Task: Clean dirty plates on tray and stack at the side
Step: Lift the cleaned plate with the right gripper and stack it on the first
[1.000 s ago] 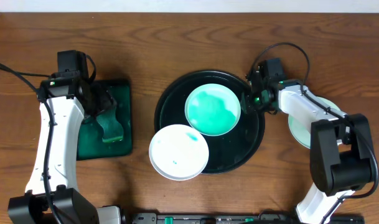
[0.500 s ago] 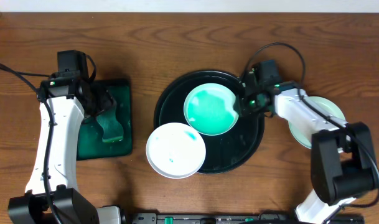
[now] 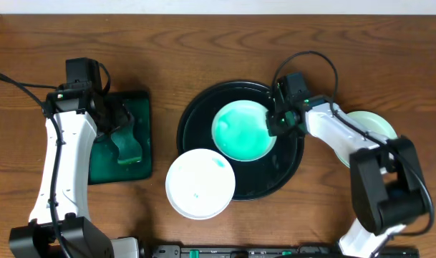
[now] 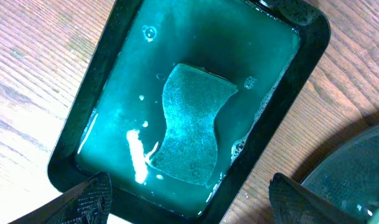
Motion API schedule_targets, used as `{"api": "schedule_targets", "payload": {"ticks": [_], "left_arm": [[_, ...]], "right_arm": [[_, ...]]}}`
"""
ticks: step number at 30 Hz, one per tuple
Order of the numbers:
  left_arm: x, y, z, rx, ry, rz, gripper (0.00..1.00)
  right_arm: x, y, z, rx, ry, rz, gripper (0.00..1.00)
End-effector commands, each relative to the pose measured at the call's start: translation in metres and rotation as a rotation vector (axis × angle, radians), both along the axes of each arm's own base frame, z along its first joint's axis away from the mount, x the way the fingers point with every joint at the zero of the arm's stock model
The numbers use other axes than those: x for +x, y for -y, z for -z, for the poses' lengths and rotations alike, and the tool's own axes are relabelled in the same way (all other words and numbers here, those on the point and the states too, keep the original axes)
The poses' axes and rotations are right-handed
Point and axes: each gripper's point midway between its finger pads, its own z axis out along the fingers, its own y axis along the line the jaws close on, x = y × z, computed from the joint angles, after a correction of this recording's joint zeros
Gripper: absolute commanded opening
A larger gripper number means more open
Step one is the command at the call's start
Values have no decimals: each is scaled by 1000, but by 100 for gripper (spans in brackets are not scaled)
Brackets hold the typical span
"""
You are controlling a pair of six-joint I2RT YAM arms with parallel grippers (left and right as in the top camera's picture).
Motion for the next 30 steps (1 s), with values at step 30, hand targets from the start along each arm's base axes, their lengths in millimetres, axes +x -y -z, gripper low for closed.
{"api": "schedule_targets", "payload": {"ticks": [30], "left_arm": [[4,-2,-7,9,20,-9,82]], "right_arm": [[-23,-45,-210,-858,846,-135,1]]}}
